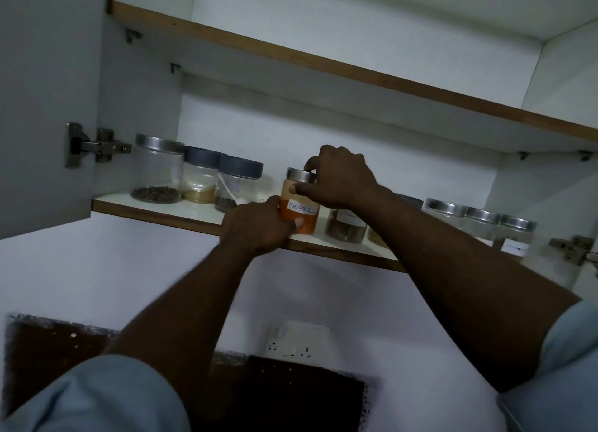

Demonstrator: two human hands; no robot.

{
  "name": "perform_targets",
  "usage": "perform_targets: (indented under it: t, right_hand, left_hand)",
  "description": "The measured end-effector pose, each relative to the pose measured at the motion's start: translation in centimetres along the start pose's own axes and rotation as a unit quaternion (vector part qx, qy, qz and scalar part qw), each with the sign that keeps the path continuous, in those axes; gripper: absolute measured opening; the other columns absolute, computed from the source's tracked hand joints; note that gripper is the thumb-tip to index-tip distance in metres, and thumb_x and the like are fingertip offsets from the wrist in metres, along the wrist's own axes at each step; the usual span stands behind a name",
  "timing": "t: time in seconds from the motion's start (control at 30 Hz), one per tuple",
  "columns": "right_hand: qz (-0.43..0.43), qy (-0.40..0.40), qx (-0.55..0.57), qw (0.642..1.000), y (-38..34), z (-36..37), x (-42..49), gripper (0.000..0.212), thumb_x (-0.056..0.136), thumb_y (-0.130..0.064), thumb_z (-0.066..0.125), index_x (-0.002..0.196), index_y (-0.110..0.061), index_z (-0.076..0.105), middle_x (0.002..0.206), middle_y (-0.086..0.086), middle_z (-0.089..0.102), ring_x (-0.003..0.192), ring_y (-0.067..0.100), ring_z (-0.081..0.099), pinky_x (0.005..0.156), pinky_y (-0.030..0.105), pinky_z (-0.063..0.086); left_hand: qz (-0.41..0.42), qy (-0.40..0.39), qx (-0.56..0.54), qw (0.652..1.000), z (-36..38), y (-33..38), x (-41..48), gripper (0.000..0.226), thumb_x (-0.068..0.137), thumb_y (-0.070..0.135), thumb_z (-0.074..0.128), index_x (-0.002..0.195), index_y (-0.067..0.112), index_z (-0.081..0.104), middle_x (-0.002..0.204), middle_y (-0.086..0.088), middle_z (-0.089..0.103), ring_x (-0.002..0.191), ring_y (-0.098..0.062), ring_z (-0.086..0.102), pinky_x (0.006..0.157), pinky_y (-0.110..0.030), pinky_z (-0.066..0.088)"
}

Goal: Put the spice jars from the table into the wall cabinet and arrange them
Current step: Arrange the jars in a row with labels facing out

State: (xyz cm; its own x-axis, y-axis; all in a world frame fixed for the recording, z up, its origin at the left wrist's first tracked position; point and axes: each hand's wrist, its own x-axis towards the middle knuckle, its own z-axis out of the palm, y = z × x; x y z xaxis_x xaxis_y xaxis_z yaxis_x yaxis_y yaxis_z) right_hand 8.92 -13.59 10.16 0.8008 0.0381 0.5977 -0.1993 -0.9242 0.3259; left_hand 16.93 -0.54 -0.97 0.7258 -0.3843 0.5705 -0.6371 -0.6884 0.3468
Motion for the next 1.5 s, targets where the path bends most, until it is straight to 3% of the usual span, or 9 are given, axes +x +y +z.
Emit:
perform_targets:
  t: [0.2,0.4,0.6,0.73,0.93,1.13,1.23,1.37,1.5]
  right_hand:
    - [-0.017,0.03,-0.016,0.999,0.6,0.8,-0.3,0.065,0.085,-0.073,0.052,0.122,-0.022,0.069,0.123,0.007,0.061,0.113,0.027,0.057,0.092,0.046,0.044]
    - [-0.005,0.07,0.054,0.996,1.3,0.1,-0.6,0.081,0.082,-0.08,0.048,0.133,-0.018,0.061,0.131,0.007,0.062,0.118,0.028,0.058,0.097,0.048,0.043]
    - [-0.062,0.119,0.122,0.983,-1.2,-3.1,0.5,0.072,0.082,-0.069,0.061,0.136,-0.022,0.059,0.13,0.005,0.063,0.116,0.025,0.06,0.098,0.043,0.044]
    - [-0.096,0.056,0.15,0.982,-4.1,-4.2,3.2,0.075,0.08,-0.06,0.069,0.142,-0.022,0.051,0.136,0.002,0.059,0.122,0.022,0.056,0.094,0.037,0.047]
    - [-0.09,-0.099,0.166,0.977,-8.2,-4.2,8.7,0.074,0.083,-0.038,0.074,0.149,-0.026,0.044,0.148,0.003,0.051,0.13,0.023,0.05,0.097,0.032,0.044]
    - [-0.068,-0.274,0.157,0.946,-11.5,-2.1,11.7,0.078,0.085,-0.019,0.074,0.152,-0.035,0.037,0.155,0.003,0.041,0.135,0.026,0.044,0.106,0.04,0.04]
    - [-0.046,-0.273,0.149,0.949,-12.1,-1.8,11.9,0.071,0.084,-0.031,0.077,0.146,-0.038,0.045,0.145,-0.002,0.051,0.125,0.023,0.05,0.106,0.042,0.043]
    - [-0.031,-0.204,0.045,0.978,-12.0,-3.1,11.8,0.078,0.074,-0.077,0.064,0.14,-0.037,0.051,0.134,-0.001,0.059,0.112,0.02,0.055,0.091,0.039,0.049]
    - [0.065,-0.173,-0.021,0.983,-12.8,-3.4,11.3,0.09,0.063,-0.099,0.039,0.096,-0.02,0.067,0.081,0.001,0.072,0.062,0.016,0.073,0.065,0.03,0.054]
  left_hand:
    - [-0.008,0.035,0.014,0.999,-0.3,0.4,-1.3,0.073,0.088,0.079,0.043,0.135,0.025,0.059,0.12,0.002,0.072,0.106,-0.023,0.067,0.089,-0.039,0.053]
    - [-0.128,0.092,-0.198,0.968,-4.2,-2.9,-1.7,0.042,0.084,0.058,0.071,0.088,0.017,0.065,0.08,0.002,0.073,0.074,-0.014,0.069,0.071,-0.033,0.055]
    - [-0.104,0.079,-0.019,0.991,-6.4,-6.5,0.0,0.071,0.074,0.078,0.066,0.099,0.012,0.058,0.088,0.003,0.064,0.082,-0.02,0.06,0.065,-0.034,0.045]
    - [-0.078,0.055,0.037,0.995,-7.3,-9.1,1.0,0.103,0.05,0.103,0.05,0.11,0.02,0.048,0.088,0.001,0.056,0.077,-0.018,0.057,0.064,-0.033,0.044]
    - [-0.055,0.098,0.008,0.994,-6.1,-11.0,0.9,0.102,0.041,0.111,0.036,0.102,0.029,0.043,0.087,0.004,0.059,0.075,-0.018,0.057,0.062,-0.033,0.048]
    - [-0.049,0.081,-0.037,0.995,-5.8,-11.6,1.3,0.11,0.045,0.1,0.058,0.124,0.023,0.046,0.115,-0.002,0.065,0.096,-0.023,0.062,0.069,-0.034,0.046]
    - [-0.048,0.074,-0.053,0.995,-5.7,-11.7,1.6,0.109,0.05,0.094,0.066,0.13,0.022,0.044,0.128,-0.004,0.06,0.106,-0.025,0.061,0.073,-0.034,0.045]
    - [-0.018,0.062,-0.065,0.996,-5.6,-11.8,1.7,0.119,0.053,0.096,0.061,0.144,0.023,0.037,0.142,-0.004,0.054,0.12,-0.026,0.058,0.091,-0.042,0.052]
    - [-0.003,0.054,-0.058,0.997,-5.2,-11.4,1.6,0.133,0.049,0.103,0.05,0.152,0.023,0.026,0.138,-0.004,0.06,0.119,-0.027,0.061,0.093,-0.042,0.053]
